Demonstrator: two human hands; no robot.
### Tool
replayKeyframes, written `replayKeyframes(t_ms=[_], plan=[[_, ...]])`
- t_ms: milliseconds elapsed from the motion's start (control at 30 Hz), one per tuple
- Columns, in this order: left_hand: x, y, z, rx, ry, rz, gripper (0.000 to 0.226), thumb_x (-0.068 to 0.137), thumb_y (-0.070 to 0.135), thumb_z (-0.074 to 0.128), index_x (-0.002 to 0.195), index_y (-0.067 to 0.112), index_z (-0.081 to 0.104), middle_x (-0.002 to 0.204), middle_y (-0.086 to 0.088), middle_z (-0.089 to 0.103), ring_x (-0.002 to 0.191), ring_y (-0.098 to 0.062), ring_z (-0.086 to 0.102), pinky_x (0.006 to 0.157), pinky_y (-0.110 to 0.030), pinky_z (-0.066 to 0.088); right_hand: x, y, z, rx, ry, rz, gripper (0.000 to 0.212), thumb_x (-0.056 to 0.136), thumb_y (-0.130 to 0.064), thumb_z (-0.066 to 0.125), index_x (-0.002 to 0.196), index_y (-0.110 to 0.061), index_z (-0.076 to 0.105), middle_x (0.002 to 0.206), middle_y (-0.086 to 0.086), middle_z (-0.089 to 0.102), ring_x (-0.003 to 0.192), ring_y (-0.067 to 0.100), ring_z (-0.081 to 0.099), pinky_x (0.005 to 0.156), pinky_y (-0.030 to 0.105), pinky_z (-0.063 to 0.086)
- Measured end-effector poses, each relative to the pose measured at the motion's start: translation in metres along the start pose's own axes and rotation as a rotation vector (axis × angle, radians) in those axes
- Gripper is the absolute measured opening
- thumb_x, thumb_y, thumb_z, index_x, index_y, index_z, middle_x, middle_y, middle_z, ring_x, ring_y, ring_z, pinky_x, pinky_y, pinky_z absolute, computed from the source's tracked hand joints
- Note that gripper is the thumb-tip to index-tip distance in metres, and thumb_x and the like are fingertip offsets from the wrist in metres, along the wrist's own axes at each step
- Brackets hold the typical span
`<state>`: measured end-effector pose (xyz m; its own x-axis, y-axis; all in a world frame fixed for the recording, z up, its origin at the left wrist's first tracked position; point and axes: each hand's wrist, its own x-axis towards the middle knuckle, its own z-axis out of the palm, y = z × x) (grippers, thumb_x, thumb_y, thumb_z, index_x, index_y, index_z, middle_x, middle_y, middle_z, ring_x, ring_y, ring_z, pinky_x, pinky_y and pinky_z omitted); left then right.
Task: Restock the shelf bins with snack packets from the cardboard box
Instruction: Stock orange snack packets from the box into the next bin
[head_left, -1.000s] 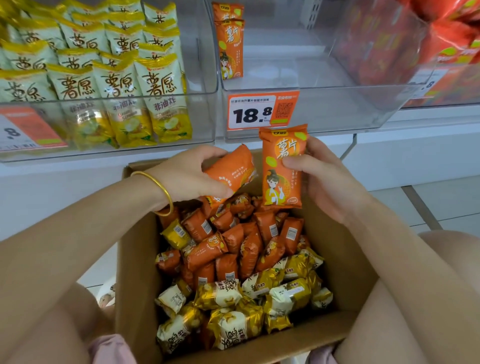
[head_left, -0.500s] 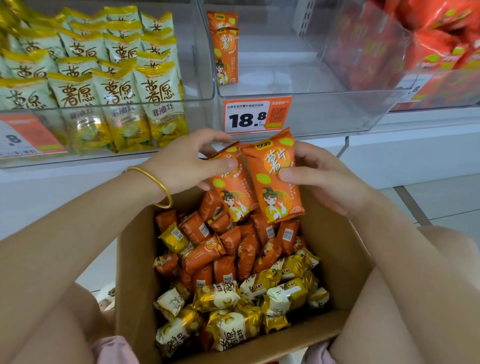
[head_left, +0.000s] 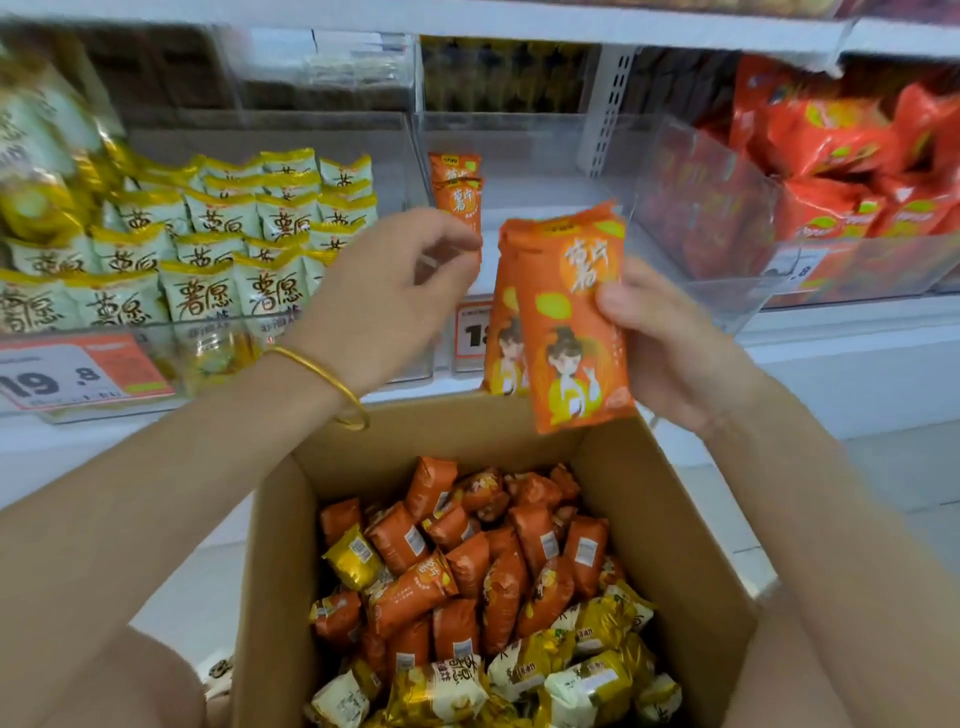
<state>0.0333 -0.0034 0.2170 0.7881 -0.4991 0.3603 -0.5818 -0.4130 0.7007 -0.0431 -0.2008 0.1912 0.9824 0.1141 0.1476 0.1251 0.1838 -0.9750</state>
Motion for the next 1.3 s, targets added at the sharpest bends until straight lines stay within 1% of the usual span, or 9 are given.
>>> replayKeyframes(t_ms=[67, 133, 233, 333, 533, 700, 867, 1133, 1300], plan=[[0.019, -0.006, -0.009, 0.28, 0.084, 0.127, 0.026, 0.091, 0.028, 0.052, 0.109, 0.014, 0.063, 0.101, 0.0, 0.055, 0.101, -0.02, 0.054, 0.084, -0.018, 0.035, 0.031, -0.025, -0.006, -0.085, 0.111, -0.059, 0.081, 0.054, -0.046, 0.087, 0.12, -0.008, 0.058, 0.112, 0.012, 0.065, 0.104, 0.029, 0.061, 0.096, 0.053, 0.048], [0.033, -0.017, -0.01, 0.447, 0.058, 0.138, 0.046, 0.084, 0.041, 0.046, 0.116, 0.012, 0.063, 0.114, -0.011, 0.055, 0.114, -0.029, 0.047, 0.096, -0.028, 0.03, 0.065, -0.04, -0.014, -0.172, 0.17, -0.077, 0.077, 0.059, -0.044, 0.085, 0.12, -0.008, 0.056, 0.108, 0.009, 0.065, 0.102, 0.028, 0.059, 0.101, 0.057, 0.04], [0.038, -0.027, -0.002, 0.523, 0.004, 0.091, 0.056, 0.085, 0.041, 0.046, 0.131, 0.01, 0.052, 0.137, -0.018, 0.043, 0.127, -0.036, 0.037, 0.106, -0.037, 0.025, 0.114, -0.037, -0.032, -0.279, 0.223, 0.003, 0.054, 0.071, -0.032, 0.074, 0.118, -0.01, 0.058, 0.104, 0.005, 0.069, 0.098, 0.022, 0.065, 0.101, 0.05, 0.046], [0.041, -0.036, 0.004, 0.566, -0.05, 0.073, 0.056, 0.093, 0.036, 0.052, 0.143, 0.014, 0.037, 0.151, -0.011, 0.028, 0.136, -0.032, 0.027, 0.111, -0.037, 0.021, 0.144, -0.014, -0.042, -0.376, 0.204, 0.17, 0.055, 0.071, -0.031, 0.074, 0.12, -0.009, 0.06, 0.111, 0.009, 0.069, 0.101, 0.022, 0.066, 0.098, 0.042, 0.05], [0.042, -0.043, 0.004, 0.547, -0.045, 0.103, 0.059, 0.091, 0.033, 0.057, 0.143, 0.015, 0.037, 0.152, -0.008, 0.028, 0.136, -0.03, 0.029, 0.111, -0.038, 0.025, 0.171, 0.014, -0.047, -0.458, 0.097, 0.369, 0.042, 0.08, -0.023, 0.072, 0.12, -0.02, 0.06, 0.121, -0.001, 0.065, 0.116, 0.015, 0.056, 0.102, 0.042, 0.039], [0.043, -0.043, 0.005, 0.52, -0.041, 0.099, 0.058, 0.093, 0.037, 0.052, 0.145, 0.02, 0.032, 0.154, -0.001, 0.022, 0.139, -0.022, 0.022, 0.113, -0.032, 0.021, 0.18, 0.023, -0.045, -0.397, 0.053, 0.415, 0.033, 0.084, -0.003, 0.065, 0.114, -0.015, 0.059, 0.114, 0.001, 0.065, 0.111, 0.017, 0.058, 0.098, 0.034, 0.043], [0.044, -0.044, 0.005, 0.484, -0.028, 0.088, 0.057, 0.093, 0.036, 0.051, 0.145, 0.021, 0.033, 0.154, 0.0, 0.024, 0.14, -0.02, 0.021, 0.112, -0.03, 0.02, 0.18, 0.027, -0.037, -0.359, 0.112, 0.398, 0.047, 0.079, 0.005, 0.063, 0.124, -0.007, 0.055, 0.112, 0.007, 0.064, 0.112, 0.024, 0.058, 0.098, 0.037, 0.044], [0.045, -0.048, 0.002, 0.495, -0.05, 0.087, 0.063, 0.093, 0.039, 0.051, 0.147, 0.02, 0.026, 0.155, 0.001, 0.023, 0.142, -0.017, 0.019, 0.114, -0.028, 0.015, 0.168, 0.024, -0.036, -0.354, 0.268, 0.544, 0.037, 0.082, -0.003, 0.069, 0.114, -0.019, 0.058, 0.121, 0.004, 0.063, 0.118, 0.024, 0.053, 0.096, 0.051, 0.045], [0.045, -0.048, 0.001, 0.478, -0.056, 0.088, 0.064, 0.093, 0.038, 0.052, 0.148, 0.021, 0.024, 0.156, 0.003, 0.022, 0.142, -0.015, 0.019, 0.113, -0.026, 0.013, 0.171, 0.033, -0.02, -0.286, 0.298, 0.505, 0.048, 0.083, 0.011, 0.062, 0.127, -0.006, 0.051, 0.118, 0.013, 0.062, 0.115, 0.031, 0.057, 0.1, 0.055, 0.044]])
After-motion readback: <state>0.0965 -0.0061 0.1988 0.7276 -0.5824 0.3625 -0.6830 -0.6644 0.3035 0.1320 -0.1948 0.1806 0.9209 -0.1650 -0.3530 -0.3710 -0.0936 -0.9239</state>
